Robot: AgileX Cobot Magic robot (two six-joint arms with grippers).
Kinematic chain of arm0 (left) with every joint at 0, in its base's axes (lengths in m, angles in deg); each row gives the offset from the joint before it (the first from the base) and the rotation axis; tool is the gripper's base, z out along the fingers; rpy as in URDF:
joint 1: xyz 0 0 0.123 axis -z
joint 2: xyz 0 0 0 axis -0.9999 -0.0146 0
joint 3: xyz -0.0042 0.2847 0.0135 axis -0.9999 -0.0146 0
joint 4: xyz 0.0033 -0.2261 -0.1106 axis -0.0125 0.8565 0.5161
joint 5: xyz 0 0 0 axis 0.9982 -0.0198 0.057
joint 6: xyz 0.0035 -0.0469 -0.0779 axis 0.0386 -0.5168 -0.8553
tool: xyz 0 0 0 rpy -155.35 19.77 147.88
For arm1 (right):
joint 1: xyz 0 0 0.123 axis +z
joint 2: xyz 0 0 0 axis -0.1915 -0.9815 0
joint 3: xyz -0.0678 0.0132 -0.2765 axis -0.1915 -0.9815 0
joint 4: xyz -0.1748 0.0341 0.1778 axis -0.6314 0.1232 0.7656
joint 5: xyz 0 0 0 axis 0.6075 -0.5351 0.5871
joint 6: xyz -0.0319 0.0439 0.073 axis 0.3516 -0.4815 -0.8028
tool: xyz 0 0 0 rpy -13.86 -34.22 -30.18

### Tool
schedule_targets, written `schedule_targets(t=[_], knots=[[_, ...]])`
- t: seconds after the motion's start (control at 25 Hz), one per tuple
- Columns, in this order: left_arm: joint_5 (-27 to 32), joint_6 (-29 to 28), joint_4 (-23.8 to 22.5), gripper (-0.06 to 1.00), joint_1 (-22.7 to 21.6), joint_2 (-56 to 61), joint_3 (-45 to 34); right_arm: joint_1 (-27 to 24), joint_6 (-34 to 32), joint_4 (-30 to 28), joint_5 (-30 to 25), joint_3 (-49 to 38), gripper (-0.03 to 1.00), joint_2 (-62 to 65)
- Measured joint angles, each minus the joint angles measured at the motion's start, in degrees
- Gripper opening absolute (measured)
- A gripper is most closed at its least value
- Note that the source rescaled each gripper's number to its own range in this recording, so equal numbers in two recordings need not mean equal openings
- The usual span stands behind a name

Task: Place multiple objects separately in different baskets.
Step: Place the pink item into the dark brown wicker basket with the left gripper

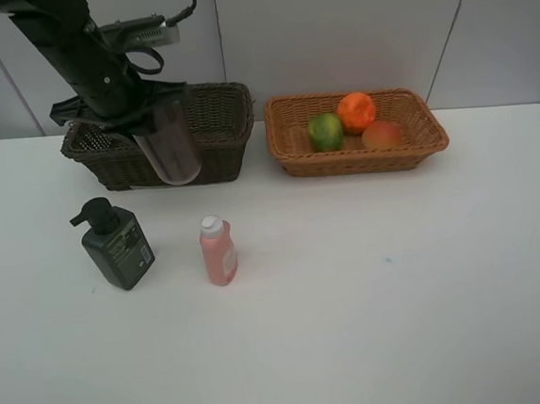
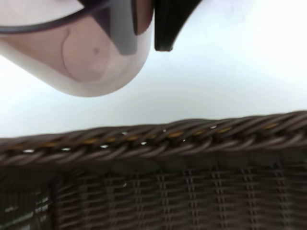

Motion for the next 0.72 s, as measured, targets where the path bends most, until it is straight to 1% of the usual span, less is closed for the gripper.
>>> schedule_targets(t=[0.28,0.36,0.44,0.6,0.68,0.72], knots=[[2.0,5.0,0.0,0.0,0.0,5.7,3.8,0.0,0.0,0.0,0.0,0.0,0.97,0.0],[1.8,6.3,-1.0,0.0,0.0,5.9,5.4,0.0,0.0,0.0,0.0,0.0,0.97,0.0],[0.3,7.0,-2.9,0.0,0.0,5.9,6.2,0.0,0.0,0.0,0.0,0.0,0.97,0.0],[-4.4,7.6,-9.0,0.0,0.0,5.9,6.8,0.0,0.0,0.0,0.0,0.0,0.97,0.0],[-5.2,7.6,-11.5,0.0,-0.2,5.0,7.3,0.0,0.0,0.0,0.0,0.0,0.97,0.0],[-5.6,7.6,-12.1,0.0,-0.6,4.4,7.6,0.0,0.0,0.0,0.0,0.0,0.97,0.0]])
